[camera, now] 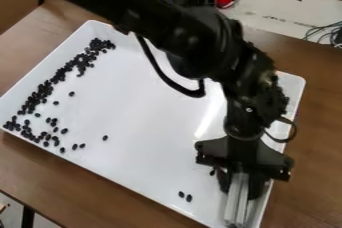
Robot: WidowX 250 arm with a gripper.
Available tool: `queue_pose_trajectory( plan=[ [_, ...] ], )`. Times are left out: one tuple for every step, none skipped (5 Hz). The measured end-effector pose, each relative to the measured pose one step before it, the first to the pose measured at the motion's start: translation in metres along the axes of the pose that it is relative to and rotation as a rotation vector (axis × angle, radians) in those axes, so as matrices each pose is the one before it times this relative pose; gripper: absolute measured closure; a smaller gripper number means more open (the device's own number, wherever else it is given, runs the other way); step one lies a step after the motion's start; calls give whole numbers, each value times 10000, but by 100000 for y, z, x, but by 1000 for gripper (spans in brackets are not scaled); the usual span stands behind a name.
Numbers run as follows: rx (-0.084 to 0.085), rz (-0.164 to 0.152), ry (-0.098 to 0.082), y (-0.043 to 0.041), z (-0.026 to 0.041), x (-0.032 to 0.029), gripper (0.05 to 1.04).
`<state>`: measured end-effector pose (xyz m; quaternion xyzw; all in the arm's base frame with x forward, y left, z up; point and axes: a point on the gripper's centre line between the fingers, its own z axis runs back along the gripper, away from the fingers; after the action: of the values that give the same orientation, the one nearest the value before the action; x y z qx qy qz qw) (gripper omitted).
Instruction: Sweep into pile
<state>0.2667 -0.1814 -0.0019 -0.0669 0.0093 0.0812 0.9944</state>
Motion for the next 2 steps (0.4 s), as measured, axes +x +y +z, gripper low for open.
queue_pose_trajectory(
  plan=[
    [879,-334,131,3806,226,403,720],
    [457,289,474,5564,-83,-314,721]
  ],
)
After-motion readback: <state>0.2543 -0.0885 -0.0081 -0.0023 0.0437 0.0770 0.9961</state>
